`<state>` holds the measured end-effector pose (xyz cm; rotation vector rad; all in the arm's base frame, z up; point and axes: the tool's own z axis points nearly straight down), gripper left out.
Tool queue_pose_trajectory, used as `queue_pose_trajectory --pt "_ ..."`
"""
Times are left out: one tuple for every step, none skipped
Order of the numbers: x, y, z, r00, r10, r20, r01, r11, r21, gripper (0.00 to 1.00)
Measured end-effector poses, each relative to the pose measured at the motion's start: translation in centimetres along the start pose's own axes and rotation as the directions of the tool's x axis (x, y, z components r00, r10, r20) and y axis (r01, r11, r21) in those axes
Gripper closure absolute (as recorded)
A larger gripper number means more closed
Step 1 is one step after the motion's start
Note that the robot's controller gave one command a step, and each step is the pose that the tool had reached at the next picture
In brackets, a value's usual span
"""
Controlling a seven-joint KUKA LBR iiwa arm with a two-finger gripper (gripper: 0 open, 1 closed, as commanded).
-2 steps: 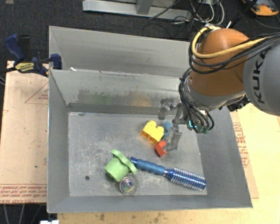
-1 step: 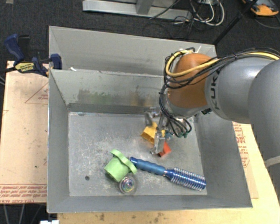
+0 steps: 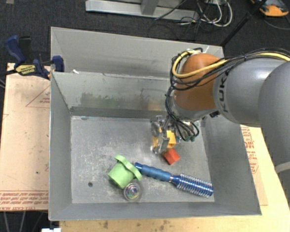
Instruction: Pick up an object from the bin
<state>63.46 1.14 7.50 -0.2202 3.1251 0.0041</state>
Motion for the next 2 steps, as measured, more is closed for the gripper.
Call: queue_pose_trajectory --pt "0.0 0.0 0.0 1.000 0.000 0.000 0.000 1.000 0.000 1.00" --pt "0.5 3.0 -13.2 1.000 -0.021 0.003 0.021 1.000 0.001 1.00"
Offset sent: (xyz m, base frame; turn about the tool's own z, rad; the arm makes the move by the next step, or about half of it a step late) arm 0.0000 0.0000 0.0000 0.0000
